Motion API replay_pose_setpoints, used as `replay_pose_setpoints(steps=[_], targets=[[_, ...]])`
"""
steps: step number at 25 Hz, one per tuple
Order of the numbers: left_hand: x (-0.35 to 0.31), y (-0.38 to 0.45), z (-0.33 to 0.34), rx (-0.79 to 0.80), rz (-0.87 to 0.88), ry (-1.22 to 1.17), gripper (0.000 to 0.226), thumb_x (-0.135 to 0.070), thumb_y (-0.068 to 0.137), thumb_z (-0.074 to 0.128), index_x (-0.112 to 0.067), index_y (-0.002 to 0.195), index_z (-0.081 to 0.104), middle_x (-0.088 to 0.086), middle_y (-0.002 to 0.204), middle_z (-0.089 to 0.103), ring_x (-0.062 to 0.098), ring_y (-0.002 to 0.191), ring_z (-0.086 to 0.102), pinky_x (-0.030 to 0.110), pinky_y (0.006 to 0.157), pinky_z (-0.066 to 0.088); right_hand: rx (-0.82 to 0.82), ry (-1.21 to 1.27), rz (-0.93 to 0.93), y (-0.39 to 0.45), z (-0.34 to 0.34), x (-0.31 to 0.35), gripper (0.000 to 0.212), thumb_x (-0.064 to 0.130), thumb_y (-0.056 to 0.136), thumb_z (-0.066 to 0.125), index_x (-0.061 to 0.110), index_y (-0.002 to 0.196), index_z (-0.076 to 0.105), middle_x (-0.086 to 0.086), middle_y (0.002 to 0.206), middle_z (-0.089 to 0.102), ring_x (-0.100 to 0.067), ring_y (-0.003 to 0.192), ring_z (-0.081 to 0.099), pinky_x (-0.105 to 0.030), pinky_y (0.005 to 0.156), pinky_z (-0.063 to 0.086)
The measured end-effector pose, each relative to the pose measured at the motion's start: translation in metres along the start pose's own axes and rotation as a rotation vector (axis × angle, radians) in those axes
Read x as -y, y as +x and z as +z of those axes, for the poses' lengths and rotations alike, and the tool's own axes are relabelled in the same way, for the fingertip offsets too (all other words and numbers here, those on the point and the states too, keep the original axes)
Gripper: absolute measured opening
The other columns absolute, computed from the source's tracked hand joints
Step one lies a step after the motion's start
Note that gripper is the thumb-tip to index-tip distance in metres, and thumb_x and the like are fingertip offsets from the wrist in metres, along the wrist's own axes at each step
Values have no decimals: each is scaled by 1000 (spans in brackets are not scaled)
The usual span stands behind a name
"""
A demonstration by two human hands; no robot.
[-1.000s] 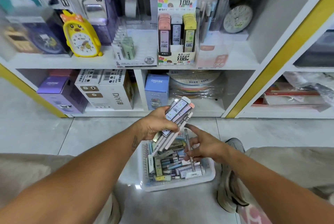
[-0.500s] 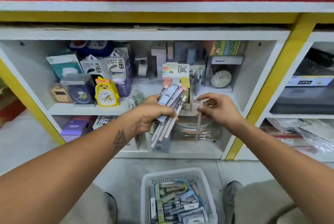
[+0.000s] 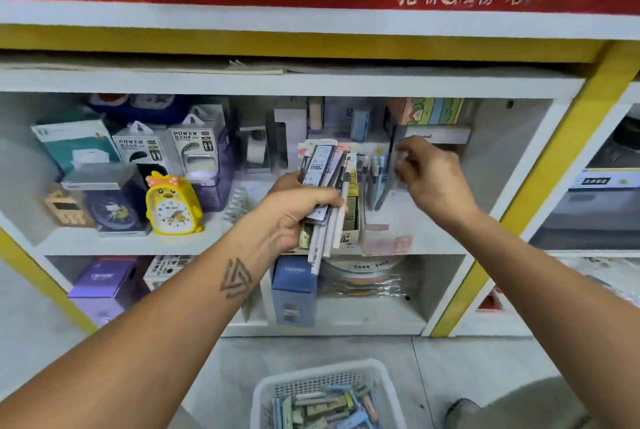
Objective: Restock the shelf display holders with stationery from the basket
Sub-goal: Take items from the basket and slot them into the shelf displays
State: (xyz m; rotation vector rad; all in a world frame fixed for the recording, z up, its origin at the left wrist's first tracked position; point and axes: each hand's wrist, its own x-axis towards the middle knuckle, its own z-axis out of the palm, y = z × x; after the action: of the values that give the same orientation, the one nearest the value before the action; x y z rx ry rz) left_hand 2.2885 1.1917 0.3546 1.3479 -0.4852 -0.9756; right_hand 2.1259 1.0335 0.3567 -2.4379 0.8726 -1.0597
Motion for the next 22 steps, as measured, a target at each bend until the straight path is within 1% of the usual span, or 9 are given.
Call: replay_pose_setpoints(steps=[1, 3, 6, 11, 15, 17, 18, 20, 22], targets=[[2, 5, 0, 8, -1, 1, 43, 18, 65, 73, -4, 102, 68, 21, 92, 75, 33, 77, 74, 44, 69, 61, 19, -27, -12, 0, 7, -5, 17, 15, 100, 54, 17, 117, 55, -9, 88, 69, -30, 84, 65, -42, 75, 55], [3, 11, 2, 18, 3, 17, 39, 17, 65, 73, -5, 97, 69, 22, 95, 74, 35, 81, 73, 48, 74, 61, 51, -89, -67, 0, 17, -13, 13, 15, 99, 54, 15, 110, 47, -9, 81, 66, -31, 77, 60, -48, 68, 54], [2, 15, 4, 6, 15, 41, 36, 16, 64, 73, -8, 92, 70, 22, 98, 74, 37, 86, 72, 55, 82, 58, 45, -83, -132, 3, 21, -15, 15, 18, 99, 57, 18, 104, 42, -8, 75, 65, -33, 72, 60, -50, 62, 52], [2, 18, 3, 2, 4, 35, 35, 16, 67, 73, -7, 93, 71, 20, 97, 75, 38, 91, 72, 54, 84, 58, 103, -57, -103, 6, 25, -11, 15, 19, 100, 56, 21, 100, 41, -9, 78, 66, -33, 73, 64, -51, 63, 54], [1, 18, 2, -11, -1, 23, 35, 16, 66, 73, -9, 90, 71, 16, 88, 75, 34, 81, 72, 55, 83, 58, 162, -33, -142, 4, 24, -7, 19, 18, 100, 56, 25, 95, 38, -8, 78, 66, -30, 72, 64, -49, 63, 53], [0, 17, 2, -14, 3, 21, 35, 16, 66, 73, -9, 90, 71, 16, 87, 75, 33, 81, 72, 53, 83, 59, 185, -73, -137, 3, 27, -6, 20, 19, 100, 55, 25, 92, 38, -7, 76, 65, -29, 69, 62, -47, 60, 52], [-1, 16, 3, -12, 3, 19, 35, 16, 66, 73, -9, 90, 71, 15, 87, 76, 33, 82, 72, 52, 83, 59, 191, -89, -118, 3, 29, -8, 17, 18, 100, 55, 23, 93, 40, -6, 76, 65, -29, 69, 61, -45, 59, 52], [-2, 15, 3, -9, 5, 19, 36, 16, 65, 73, -9, 91, 71, 16, 89, 76, 36, 86, 72, 53, 85, 58, 204, -136, -79, 3, 30, -9, 4, 16, 101, 54, 15, 97, 53, -8, 80, 67, -30, 73, 63, -45, 62, 52], [-4, 14, 2, -11, 10, 17, 36, 15, 65, 74, -9, 92, 71, 17, 93, 76, 39, 94, 71, 57, 87, 56, 161, -199, -103, 6, 28, -6, 15, 15, 101, 55, 9, 104, 68, -11, 92, 70, -31, 83, 65, -44, 71, 53]])
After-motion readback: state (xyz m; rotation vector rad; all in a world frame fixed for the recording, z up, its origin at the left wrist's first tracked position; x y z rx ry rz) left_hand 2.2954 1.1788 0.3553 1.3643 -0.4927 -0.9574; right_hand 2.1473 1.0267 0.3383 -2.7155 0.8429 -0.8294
